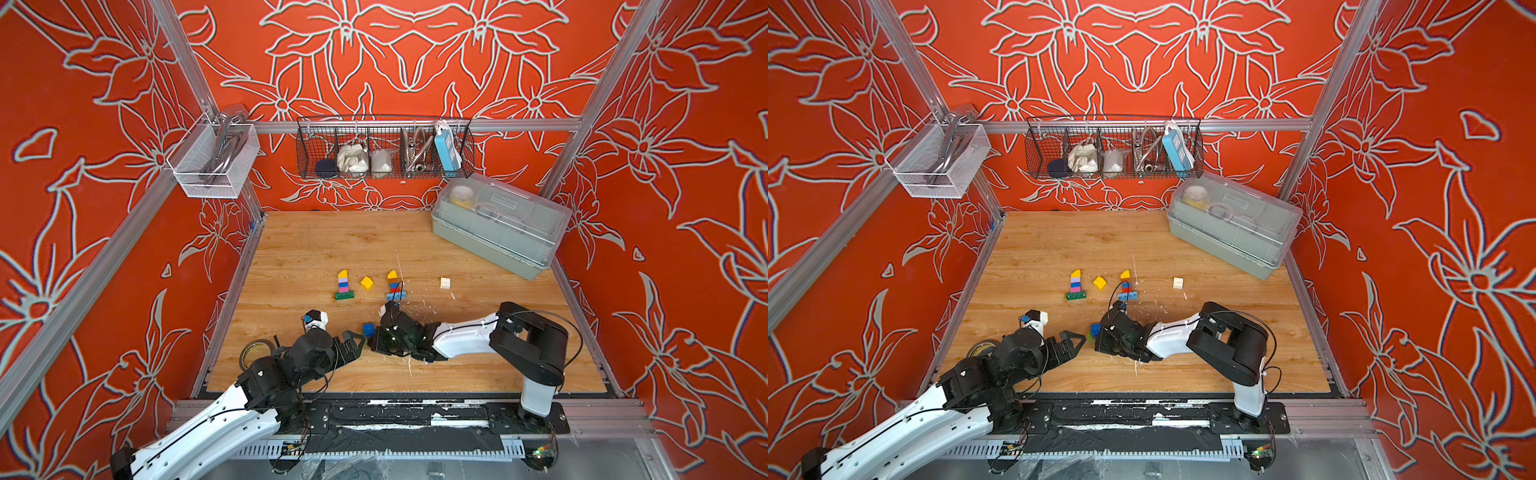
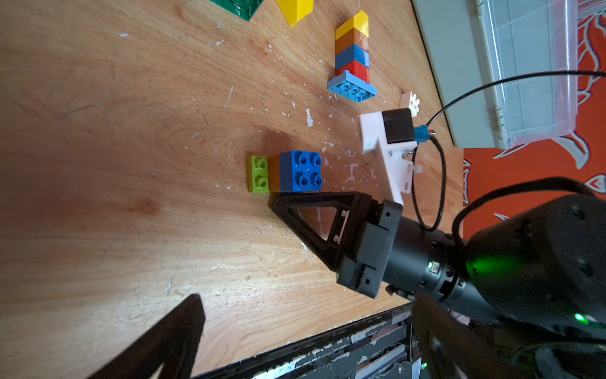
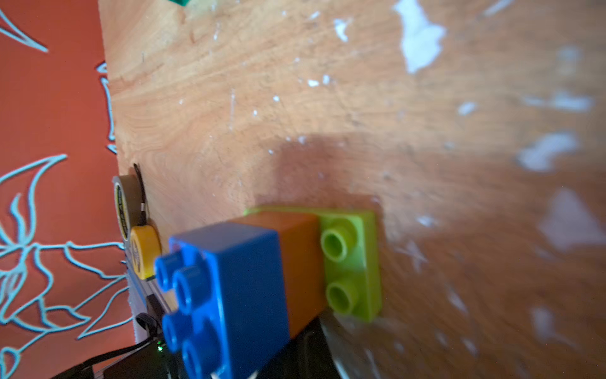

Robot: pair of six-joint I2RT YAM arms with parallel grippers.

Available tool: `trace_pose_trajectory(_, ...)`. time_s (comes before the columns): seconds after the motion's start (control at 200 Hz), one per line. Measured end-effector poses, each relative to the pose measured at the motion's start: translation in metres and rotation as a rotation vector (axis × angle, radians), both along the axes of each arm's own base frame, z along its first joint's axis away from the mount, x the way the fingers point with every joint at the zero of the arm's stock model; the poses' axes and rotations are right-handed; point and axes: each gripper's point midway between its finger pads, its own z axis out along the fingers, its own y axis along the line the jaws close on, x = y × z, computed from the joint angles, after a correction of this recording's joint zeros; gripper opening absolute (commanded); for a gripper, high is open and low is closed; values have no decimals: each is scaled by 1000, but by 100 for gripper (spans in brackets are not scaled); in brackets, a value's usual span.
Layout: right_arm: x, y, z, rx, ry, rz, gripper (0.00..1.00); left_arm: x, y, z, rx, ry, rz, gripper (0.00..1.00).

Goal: Assemble the number 1 with lego
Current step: Adjust the lego brick at the center of the board.

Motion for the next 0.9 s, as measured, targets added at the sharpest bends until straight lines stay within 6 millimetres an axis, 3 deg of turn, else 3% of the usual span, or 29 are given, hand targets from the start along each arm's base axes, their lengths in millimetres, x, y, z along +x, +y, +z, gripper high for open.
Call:
trace_pose_trajectory(0.105, 0, -3, 2, 13, -12, -5, 1, 1, 5, -1, 1, 6, 34, 99)
trace_pose_trajectory(0.23, -5, -26, 16, -10, -43, -16, 8, 3, 9, -7, 11, 33, 85, 99)
trace_pose_trajectory(0.27, -4, -34, 27, -20, -73, -19, 15, 4, 9, -12, 24, 56, 100, 99)
trace_pose_trajectory(0.38, 3, -50, 72, -13, -185, -40, 47, 10, 3, -30, 63, 133, 127, 99)
trace_pose_trajectory(0.49, 13, -73, 111, -10, -300, -98, 59, 17, -3, -52, 114, 211, 135, 99)
trace_pose_trajectory(0.551, 16, -89, 122, -17, -354, -133, 64, 21, -5, -61, 135, 242, 137, 99)
trace_pose_trajectory(0.731, 22, -133, 119, -92, -436, -225, 70, 41, -13, -56, 115, 220, 106, 99)
trace_pose_trajectory(0.901, 28, -151, 122, -129, -477, -273, 72, 60, -23, -49, 74, 186, 54, 99)
